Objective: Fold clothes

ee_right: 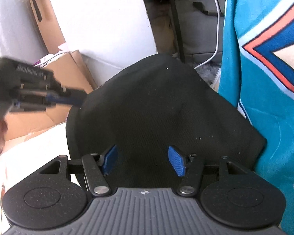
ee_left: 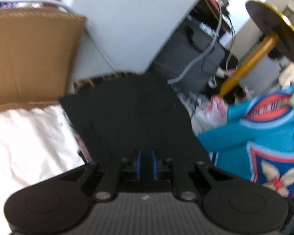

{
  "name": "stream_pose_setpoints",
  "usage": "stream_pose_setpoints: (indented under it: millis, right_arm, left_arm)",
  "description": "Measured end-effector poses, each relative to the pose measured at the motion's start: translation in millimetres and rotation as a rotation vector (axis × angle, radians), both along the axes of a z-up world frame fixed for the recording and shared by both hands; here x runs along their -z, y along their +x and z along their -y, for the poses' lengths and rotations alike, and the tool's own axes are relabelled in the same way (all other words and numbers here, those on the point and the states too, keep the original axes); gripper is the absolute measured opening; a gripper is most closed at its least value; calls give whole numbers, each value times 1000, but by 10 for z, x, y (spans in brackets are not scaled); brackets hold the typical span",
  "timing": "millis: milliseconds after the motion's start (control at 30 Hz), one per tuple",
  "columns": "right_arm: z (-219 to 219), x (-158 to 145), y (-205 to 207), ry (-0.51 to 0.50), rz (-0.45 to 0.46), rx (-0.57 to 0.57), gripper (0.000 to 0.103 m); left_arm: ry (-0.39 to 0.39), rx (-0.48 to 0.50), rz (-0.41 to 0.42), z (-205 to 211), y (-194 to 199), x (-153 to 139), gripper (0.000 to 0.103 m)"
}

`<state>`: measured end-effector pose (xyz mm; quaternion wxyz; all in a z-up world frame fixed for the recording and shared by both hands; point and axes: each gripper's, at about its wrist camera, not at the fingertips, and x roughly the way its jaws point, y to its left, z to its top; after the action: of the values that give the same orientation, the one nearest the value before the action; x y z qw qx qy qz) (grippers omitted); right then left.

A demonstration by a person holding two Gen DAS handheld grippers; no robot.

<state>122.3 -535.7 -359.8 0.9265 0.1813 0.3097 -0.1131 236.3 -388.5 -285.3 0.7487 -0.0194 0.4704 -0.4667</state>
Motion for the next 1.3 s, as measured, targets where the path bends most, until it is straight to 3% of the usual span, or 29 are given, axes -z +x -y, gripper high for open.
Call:
stream_pose_setpoints:
  millis: [67,100,333,500,567,600,633,700,800,900,967,1033,1300]
  right_arm:
    - [5,41,42,-2,-7,7,64]
    - [2,71,71,-4,-14,7,64]
    - [-40,243,267,-20,-87,24,63]
    - [-87,215,231,-6,-100,56,64]
    - [-80,186,173,15,-93,74,64]
    - [-75,167,154,23,-88,82,64]
    - [-72,145,135,29,-84,91,64]
    - [-67,73,116,33,-82,105,64]
    - [-50,-36,111,64,-79,112,67]
    - [-53,-149,104,85,-79,114,79]
    - [-57,-236,105,93,-77,120,93]
    - [-46,-314,117,122,-91,121,97]
    - [-201,-724,165,158,-183,79,102]
  left_arm:
    - [34,-10,8,27,2,121,10]
    - [45,-18,7,31,15,175,3]
    - [73,-21,36,65,40,271,3]
    - [77,-46,-8,50,34,188,3]
    - [75,-37,-22,45,12,135,14]
    - [74,-33,-26,41,-5,102,33]
    - [75,-33,-26,33,-30,55,62]
    - [76,-32,-26,16,-81,-38,98]
    - [84,-28,-26,-26,-119,-198,99]
    - [108,-21,-32,-70,-136,-359,103]
    - [133,-22,-7,-117,-156,-484,103]
    - [166,-45,19,-196,-173,-622,103]
    - [213,-129,13,-515,-305,-1201,103]
